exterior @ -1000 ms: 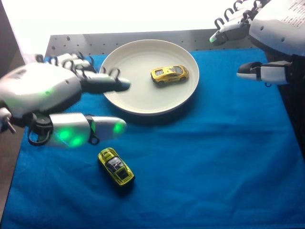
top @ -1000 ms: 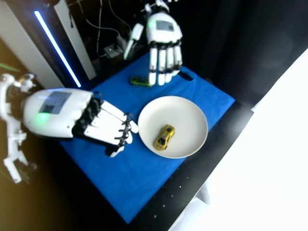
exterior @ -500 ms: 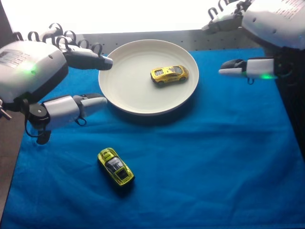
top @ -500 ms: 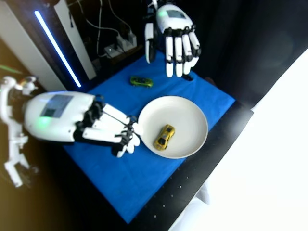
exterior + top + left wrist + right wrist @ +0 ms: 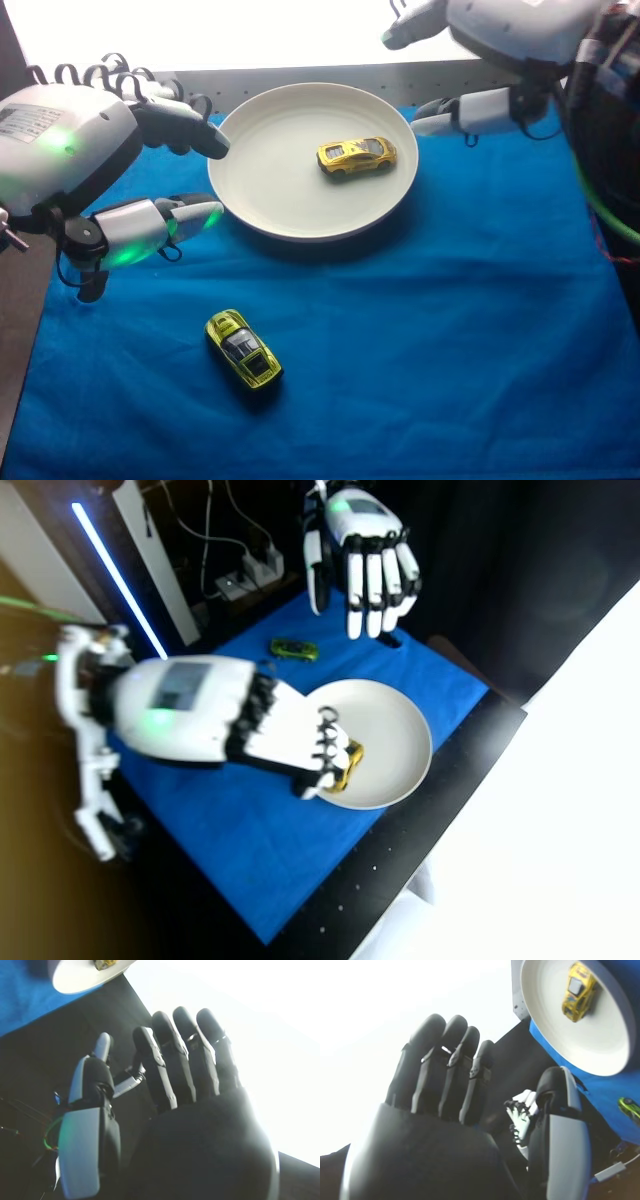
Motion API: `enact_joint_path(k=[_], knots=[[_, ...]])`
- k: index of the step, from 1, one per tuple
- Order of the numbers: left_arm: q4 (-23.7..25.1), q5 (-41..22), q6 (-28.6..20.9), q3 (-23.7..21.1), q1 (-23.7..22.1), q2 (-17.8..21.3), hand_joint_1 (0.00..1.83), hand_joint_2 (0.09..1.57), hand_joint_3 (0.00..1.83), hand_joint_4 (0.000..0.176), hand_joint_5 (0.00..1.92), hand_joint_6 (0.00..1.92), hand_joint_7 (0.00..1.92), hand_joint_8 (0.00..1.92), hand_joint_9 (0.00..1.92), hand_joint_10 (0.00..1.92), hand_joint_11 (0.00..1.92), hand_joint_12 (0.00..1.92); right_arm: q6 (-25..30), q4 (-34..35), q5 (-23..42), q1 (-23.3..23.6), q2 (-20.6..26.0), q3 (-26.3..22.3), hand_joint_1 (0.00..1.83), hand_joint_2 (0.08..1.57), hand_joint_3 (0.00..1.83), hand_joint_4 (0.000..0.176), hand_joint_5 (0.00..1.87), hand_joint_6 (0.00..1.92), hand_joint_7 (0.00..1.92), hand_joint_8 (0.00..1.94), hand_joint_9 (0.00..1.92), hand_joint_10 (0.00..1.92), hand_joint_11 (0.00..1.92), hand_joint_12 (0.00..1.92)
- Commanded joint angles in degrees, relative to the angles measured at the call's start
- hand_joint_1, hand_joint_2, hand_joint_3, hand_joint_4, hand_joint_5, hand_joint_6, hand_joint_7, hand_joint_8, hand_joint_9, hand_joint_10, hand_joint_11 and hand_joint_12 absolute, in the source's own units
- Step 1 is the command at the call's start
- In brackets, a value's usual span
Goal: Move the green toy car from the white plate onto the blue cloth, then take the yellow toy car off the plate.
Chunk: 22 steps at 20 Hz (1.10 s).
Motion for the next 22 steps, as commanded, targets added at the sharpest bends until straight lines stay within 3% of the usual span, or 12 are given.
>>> enact_joint_path(k=[1,4,5,6,7,8,10,12,13,14,15,22], knots=[[1.4,-6.8,0.1,0.1,-0.5,-0.3,0.71,1.17,0.0,0.004,0.71,0.32,0.48,0.81,0.38,1.05,0.12,1.64,-0.2,-0.2,5.1,1.6,-0.6,0.8,0.84,0.98,0.0,0.0,0.74,0.01,0.75,0.03,0.48,0.73,0.15,1.63],[1.4,-6.6,0.1,0.1,-0.5,-0.4,0.72,1.18,0.0,0.0,0.69,0.36,0.55,0.55,0.38,0.91,0.05,1.63,-0.6,-1.4,0.6,2.9,-3.6,3.7,0.85,0.98,0.0,0.0,0.77,0.01,0.84,0.07,0.49,1.14,0.25,1.82],[1.4,-6.5,0.1,0.1,-0.5,-0.5,0.74,1.19,0.0,0.0,0.68,0.37,0.57,0.49,0.39,0.86,0.05,1.6,-1.2,-1.4,-0.5,3.1,-4.4,4.4,0.88,0.98,0.0,0.0,0.79,0.01,0.8,0.99,0.66,1.62,0.61,1.9],[1.4,-6.6,0.1,0.1,-0.5,-0.5,0.75,1.19,0.0,0.0,0.67,0.38,0.57,0.49,0.39,0.88,0.06,1.6,-1.7,-1.4,-1.3,3.2,-5.0,4.8,0.87,0.98,0.0,0.0,0.8,0.01,0.75,1.25,0.72,1.72,0.72,1.92],[1.4,-6.7,0.1,0.0,-0.5,-0.5,0.84,1.24,0.01,0.138,0.68,1.21,0.59,0.5,0.41,0.89,0.1,1.6,-2.2,-1.4,-2.2,3.2,-5.8,5.4,0.84,0.99,0.0,0.0,0.78,0.0,0.71,1.13,0.65,1.59,0.63,1.92],[1.4,-6.8,0.1,0.0,-0.5,-0.5,0.84,1.27,0.0,0.168,0.66,1.41,0.59,0.52,0.42,0.91,0.09,1.62,-2.6,-1.4,-2.7,3.2,-6.2,5.6,0.84,1.0,0.0,0.0,0.77,0.0,0.65,0.83,0.52,1.34,0.42,1.91],[1.4,-7.4,0.1,-0.1,-0.5,-0.3,0.84,1.28,0.0,0.176,0.65,1.46,0.58,0.53,0.38,0.93,0.03,1.63,-3.6,-1.4,-3.5,3.2,-6.7,5.8,0.86,0.99,0.0,0.0,0.71,0.0,0.75,0.4,0.55,1.05,0.35,1.81],[1.5,-7.5,0.1,-0.2,-0.5,-0.1,0.85,1.27,0.0,0.176,0.66,1.46,0.57,0.49,0.37,0.91,0.01,1.64,-4.0,-1.4,-3.8,3.2,-7.4,6.1,0.89,0.98,0.0,0.0,0.72,0.0,0.85,0.54,0.66,1.26,0.54,1.86],[1.5,-7.5,0.1,-0.2,-0.4,-0.1,0.8,1.2,0.0,0.03,0.54,0.93,0.57,0.48,0.37,0.91,0.01,1.65,-4.0,-1.4,-3.9,3.2,-7.7,6.4,0.9,0.97,0.0,0.0,0.74,0.0,0.8,0.73,0.65,1.36,0.56,1.9],[1.6,-7.6,0.1,-0.2,-0.4,-0.1,0.85,1.25,0.01,0.147,0.65,1.32,0.58,0.48,0.37,0.91,0.02,1.65,-4.0,-1.4,-4.2,3.2,-8.1,6.8,0.91,0.98,0.0,0.0,0.74,0.0,0.7,1.03,0.6,1.56,0.6,1.92],[1.6,-7.7,0.1,-0.2,-0.5,-0.1,0.85,1.26,0.0,0.17,0.67,1.42,0.58,0.52,0.37,0.97,0.03,1.67,-4.1,-1.4,-4.5,3.2,-8.4,7.1,0.89,0.98,0.0,0.0,0.72,0.0,0.58,0.85,0.46,1.37,0.37,1.91],[1.9,-8.3,0.1,-0.4,-0.5,-0.1,0.86,1.26,0.0,0.176,0.68,1.42,0.5,0.87,0.39,1.14,0.14,1.68,-4.3,-1.4,-6.6,3.2,-11.6,9.8,0.89,0.99,0.0,0.0,0.76,0.0,0.55,1.02,0.45,1.49,0.38,1.92]])
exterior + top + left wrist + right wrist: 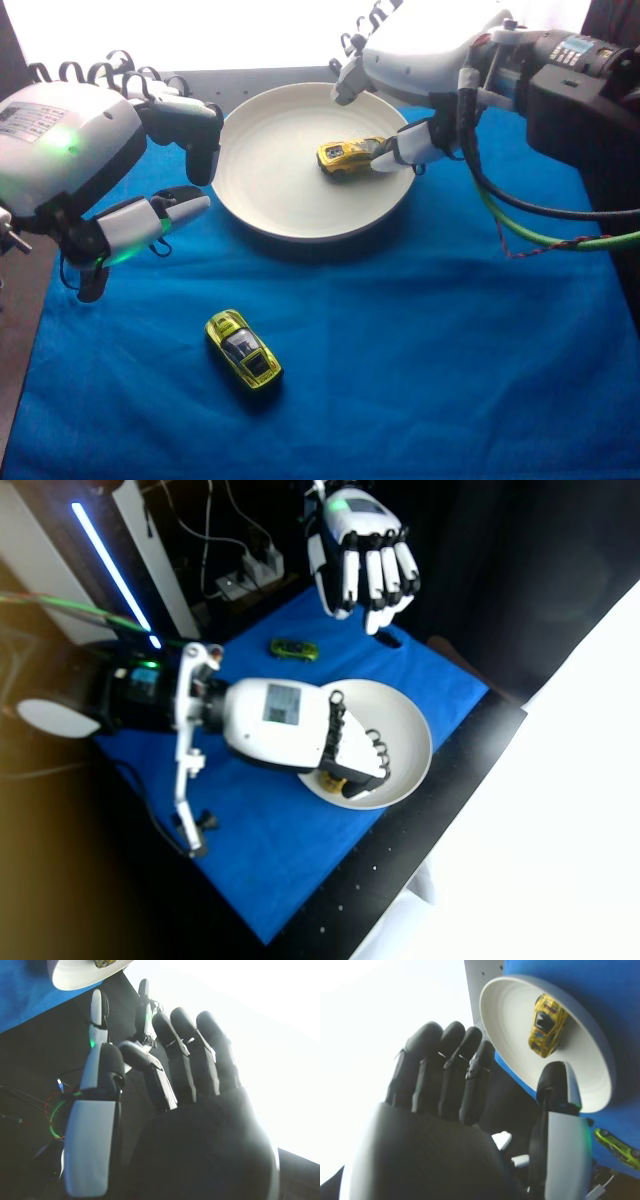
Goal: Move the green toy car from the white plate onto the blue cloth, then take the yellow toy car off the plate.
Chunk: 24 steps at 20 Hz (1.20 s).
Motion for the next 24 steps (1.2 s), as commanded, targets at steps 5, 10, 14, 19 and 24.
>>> enact_joint_path(k=[5,10,14,19,24], knots=[[1.3,-7.7,0.1,-0.3,-0.5,0.2,0.85,1.27,0.0,0.176,0.67,1.44,0.43,1.07,0.34,1.29,0.11,1.8,-0.4,0.0,6.4,1.1,-0.8,0.2,0.88,0.96,0.0,0.0,0.72,0.0,0.74,0.53,0.58,1.15,0.41,1.78],[1.4,-8.1,0.1,-0.5,-0.5,0.4,0.86,1.26,0.0,0.176,0.68,1.43,0.5,0.76,0.38,1.07,0.14,1.67,-1.0,0.0,5.1,1.0,-2.1,1.5,0.91,0.98,0.0,0.0,0.68,0.0,0.79,0.02,0.74,0.4,0.39,1.38],[1.5,-8.4,0.1,-0.6,-0.5,0.4,0.84,1.28,0.0,0.176,0.65,1.47,0.45,0.88,0.37,1.16,0.17,1.7,-1.5,0.0,3.0,1.0,-3.8,3.5,0.86,0.99,0.0,0.0,0.67,0.0,0.73,0.0,0.73,0.1,0.22,1.43],[1.5,-8.5,0.0,-0.7,-0.4,0.4,0.85,1.28,0.0,0.176,0.66,1.45,0.46,0.98,0.39,1.22,0.15,1.74,-1.5,0.0,1.9,1.0,-3.8,4.6,0.87,1.03,0.0,0.0,0.62,0.0,0.66,0.0,0.67,0.09,0.15,1.57],[1.5,-8.5,-0.2,-0.7,-0.4,0.4,0.84,1.28,0.0,0.176,0.65,1.47,0.39,1.12,0.36,1.4,0.21,1.82,-1.5,0.0,1.4,1.0,-4.1,4.9,0.87,1.04,0.0,0.0,0.62,0.0,0.72,0.02,0.56,0.58,0.22,1.71]])
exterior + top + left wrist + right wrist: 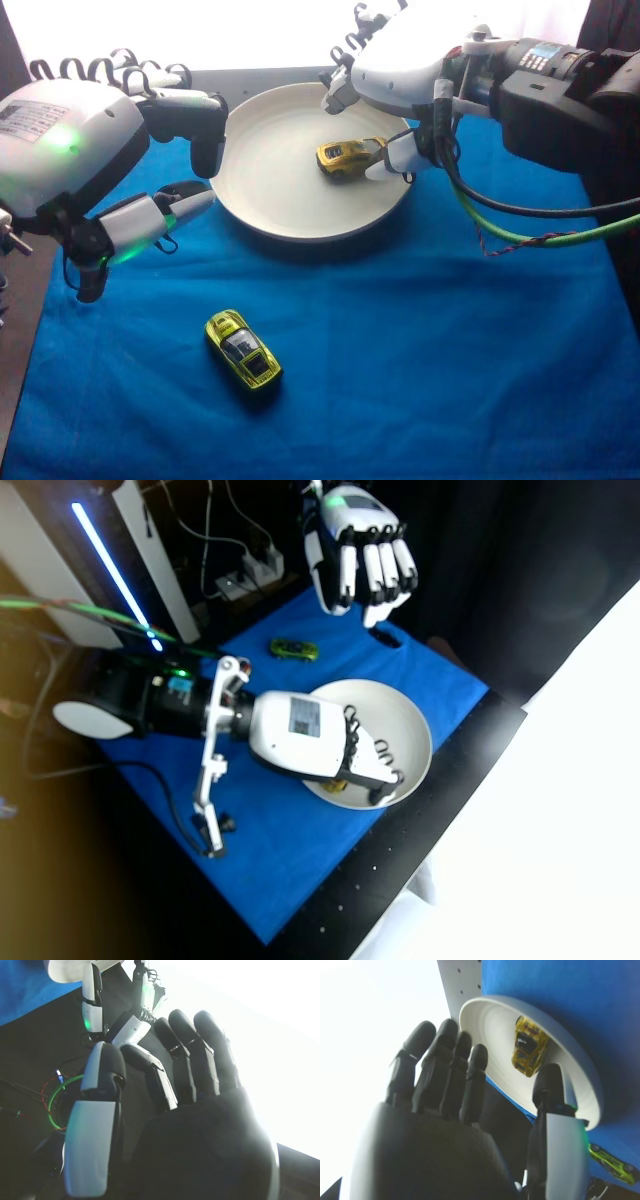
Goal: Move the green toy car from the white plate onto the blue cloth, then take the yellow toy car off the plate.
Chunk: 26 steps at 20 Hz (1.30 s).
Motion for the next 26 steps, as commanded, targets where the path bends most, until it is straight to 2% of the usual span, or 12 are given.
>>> enact_joint_path(k=[1,2,3,4,6,7,9,11,14,18,23,26], knots=[[1.3,-7.3,-0.2,-0.2,-0.5,0.3,0.84,1.28,0.0,0.176,0.65,1.46,0.39,1.08,0.36,1.34,0.18,1.79,-0.4,0.0,5.8,1.0,-0.3,0.3,0.88,1.05,0.0,0.0,0.61,0.0,0.76,0.02,0.53,0.71,0.26,1.7],[1.3,-7.3,-0.2,-0.2,-0.5,0.3,0.85,1.27,0.0,0.176,0.66,1.45,0.41,1.06,0.38,1.32,0.21,1.78,-0.4,0.0,5.8,1.0,-0.4,0.3,0.88,1.05,0.0,0.0,0.62,0.0,0.76,0.02,0.53,0.73,0.27,1.68],[1.3,-7.4,-0.4,-0.2,-0.5,0.3,0.86,1.26,0.0,0.176,0.68,1.43,0.44,0.96,0.4,1.23,0.21,1.72,-0.4,0.0,5.7,1.0,-0.5,0.3,0.89,1.04,0.0,0.0,0.62,0.0,0.71,0.0,0.52,0.57,0.2,1.58],[1.3,-7.4,-0.5,-0.2,-0.4,0.3,0.86,1.26,0.0,0.176,0.68,1.43,0.46,0.88,0.4,1.16,0.19,1.68,-0.4,0.0,5.6,0.9,-0.6,0.4,0.88,1.04,0.0,0.0,0.61,0.0,0.72,0.01,0.55,0.55,0.21,1.62],[1.3,-7.4,-0.5,-0.2,-0.4,0.3,0.86,1.26,0.0,0.176,0.68,1.43,0.49,0.84,0.42,1.12,0.2,1.66,-0.4,0.0,5.4,0.6,-1.0,0.7,0.9,1.02,0.0,0.0,0.61,0.0,0.74,0.0,0.52,0.71,0.25,1.71],[1.3,-7.4,-0.6,-0.2,-0.4,0.2,0.87,1.26,0.0,0.176,0.69,1.41,0.45,0.99,0.4,1.36,0.26,1.81,-0.4,0.0,5.2,0.5,-1.1,0.8,0.88,1.04,0.01,0.0,0.6,0.0,0.74,0.0,0.5,0.73,0.24,1.71],[1.3,-7.4,-0.8,-0.2,-0.3,0.2,0.87,1.26,0.0,0.176,0.69,1.41,0.44,0.99,0.41,1.35,0.27,1.78,-0.4,0.0,5.0,0.4,-1.4,1.1,0.88,1.05,0.0,0.0,0.59,0.0,0.74,0.0,0.51,0.72,0.26,1.68],[1.3,-7.5,-0.9,-0.2,-0.3,0.2,0.86,1.26,0.0,0.176,0.68,1.43,0.44,0.94,0.4,1.26,0.23,1.73,-0.4,0.0,4.7,0.1,-1.6,1.3,0.86,1.04,0.0,0.0,0.61,0.0,0.71,0.0,0.58,0.45,0.23,1.52],[1.3,-7.6,-1.0,-0.2,-0.2,0.3,0.89,1.24,0.0,0.176,0.71,1.38,0.44,1.01,0.4,1.36,0.25,1.8,-0.4,0.0,4.4,-0.1,-1.9,1.6,0.85,1.04,0.0,0.0,0.64,0.0,0.72,0.0,0.65,0.27,0.25,1.49],[1.3,-7.7,-1.3,-0.2,-0.1,0.3,0.88,1.25,0.0,0.176,0.7,1.4,0.37,1.25,0.35,1.51,0.21,1.9,-0.4,0.0,4.1,-0.2,-2.2,2.0,0.9,1.04,0.0,0.0,0.68,0.0,0.74,0.0,0.7,0.2,0.26,1.43],[1.4,-7.8,-1.6,-0.2,0.0,0.3,0.87,1.25,0.0,0.176,0.69,1.41,0.38,1.22,0.37,1.47,0.25,1.87,-0.4,0.0,3.8,-0.3,-2.5,2.4,1.07,1.07,0.0,0.0,0.75,0.02,0.74,0.01,0.69,0.16,0.17,1.5],[1.5,-8.0,-1.8,-0.2,0.0,0.3,0.87,1.25,0.0,0.176,0.7,1.4,0.36,1.36,0.38,1.61,0.33,1.92,-0.4,0.0,3.7,-0.4,-2.8,2.9,1.12,1.1,0.0,0.0,0.8,0.01,0.78,0.01,0.67,0.26,0.14,1.57]])
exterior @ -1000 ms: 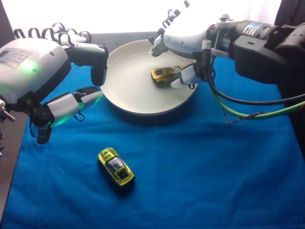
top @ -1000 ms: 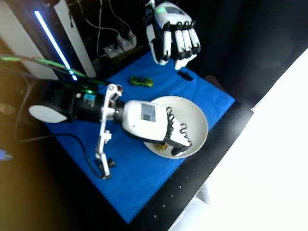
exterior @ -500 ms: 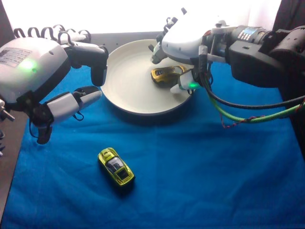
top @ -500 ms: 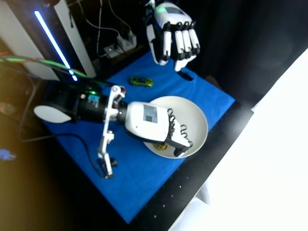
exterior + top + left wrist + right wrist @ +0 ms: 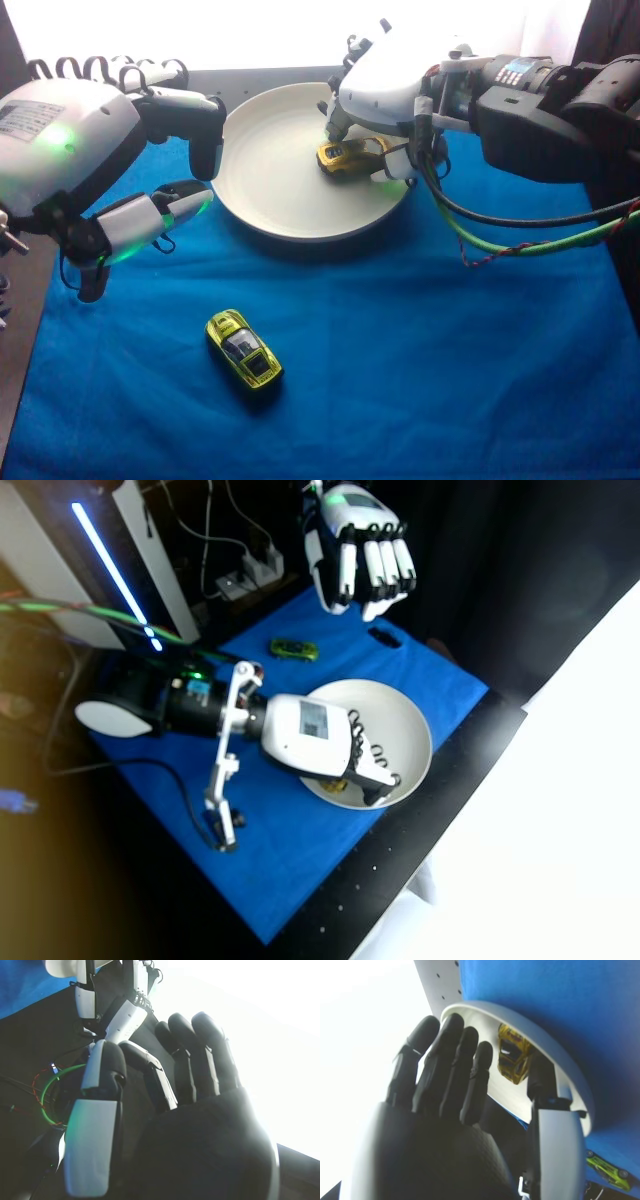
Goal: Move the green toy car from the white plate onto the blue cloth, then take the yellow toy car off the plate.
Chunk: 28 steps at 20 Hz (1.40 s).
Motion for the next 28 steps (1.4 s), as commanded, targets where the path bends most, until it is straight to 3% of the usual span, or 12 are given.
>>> enact_joint_path(k=[1,3,4,5,6,10,12,15,19,20,21,28], knots=[[1.4,-7.2,-0.3,-0.2,-0.3,0.3,0.87,1.26,0.0,0.176,0.69,1.41,0.34,1.42,0.36,1.67,0.34,1.92,-0.4,0.0,5.9,0.4,-0.2,0.4,1.13,1.1,0.0,0.0,0.81,0.01,0.77,0.0,0.65,0.27,0.13,1.54],[1.4,-7.2,-0.5,-0.2,-0.2,0.3,0.85,1.27,0.0,0.176,0.66,1.45,0.32,1.39,0.32,1.61,0.26,1.92,-0.4,0.0,5.8,0.3,-0.4,0.7,1.12,1.11,0.0,0.0,0.8,0.0,0.75,0.0,0.64,0.25,0.13,1.5],[1.4,-7.3,-0.5,-0.2,-0.2,0.3,0.86,1.27,0.0,0.176,0.67,1.44,0.34,1.39,0.34,1.62,0.28,1.92,-0.4,0.0,5.8,0.3,-0.5,0.8,1.13,1.15,0.0,0.0,0.86,0.89,0.76,0.0,0.64,0.24,0.11,1.5],[1.4,-7.3,-0.6,-0.2,-0.2,0.3,0.85,1.27,0.0,0.176,0.66,1.45,0.37,1.31,0.36,1.49,0.26,1.86,-0.4,0.0,5.8,0.2,-0.6,0.8,1.2,1.19,0.0,0.0,0.89,0.94,0.76,1.21,0.56,1.04,0.29,1.84],[1.4,-7.3,-0.6,-0.2,-0.1,0.3,0.85,1.27,0.0,0.176,0.66,1.46,0.38,1.24,0.37,1.43,0.27,1.84,-0.4,0.0,5.8,0.2,-0.6,0.8,1.22,1.2,0.0,0.0,0.89,0.93,0.75,1.48,0.54,1.39,0.42,1.9],[1.3,-7.5,-1.0,-0.1,0.1,0.3,0.85,1.27,0.0,0.176,0.66,1.45,0.46,1.0,0.4,1.19,0.2,1.71,-0.4,0.0,5.8,0.1,-0.6,0.8,1.2,1.21,0.0,0.0,0.91,1.19,0.71,1.33,0.63,0.87,0.36,1.57],[1.2,-7.5,-1.0,-0.1,0.2,0.3,0.85,1.27,0.0,0.176,0.67,1.45,0.44,1.02,0.39,1.29,0.24,1.75,-0.4,0.0,5.8,0.2,-0.6,0.7,1.2,1.19,0.0,0.0,0.93,1.12,0.73,1.33,0.75,0.7,0.45,1.48],[1.0,-7.6,-1.0,-0.1,0.3,0.3,0.85,1.27,0.0,0.176,0.66,1.45,0.44,1.01,0.38,1.25,0.24,1.74,-0.5,0.0,5.9,0.2,-0.5,0.3,1.19,1.19,0.0,0.0,0.89,1.16,0.78,1.29,0.78,0.67,0.47,1.46],[0.5,-7.9,-1.3,-0.1,0.9,0.3,0.84,1.28,0.0,0.176,0.64,1.47,0.46,0.96,0.38,1.2,0.21,1.72,-0.5,0.0,7.9,0.4,1.6,-2.1,1.19,1.19,0.0,0.005,0.87,1.19,0.8,1.25,0.76,0.77,0.41,1.59],[0.4,-7.9,-1.3,-0.1,0.9,0.3,0.84,1.28,0.0,0.176,0.65,1.46,0.46,0.97,0.39,1.22,0.22,1.72,-0.5,0.0,8.9,0.7,3.0,-3.5,1.32,1.18,0.0,0.0,0.86,1.07,0.83,1.2,0.76,1.35,0.49,1.61],[0.3,-7.9,-1.3,-0.1,0.9,0.3,0.85,1.27,0.0,0.176,0.67,1.44,0.48,0.97,0.41,1.23,0.24,1.71,-0.5,0.0,9.9,1.0,4.2,-4.7,1.35,1.18,0.0,0.0,0.85,1.04,0.83,1.21,0.78,1.47,0.54,1.61],[-0.3,-8.1,-1.3,-0.3,1.2,0.4,0.89,1.24,0.0,0.176,0.72,1.36,0.64,0.68,0.54,0.96,0.31,1.56,-0.5,-0.6,16.8,1.5,14.1,-15.3,1.36,1.19,0.0,0.0,0.81,1.01,0.81,1.28,0.79,1.55,0.7,1.72]])
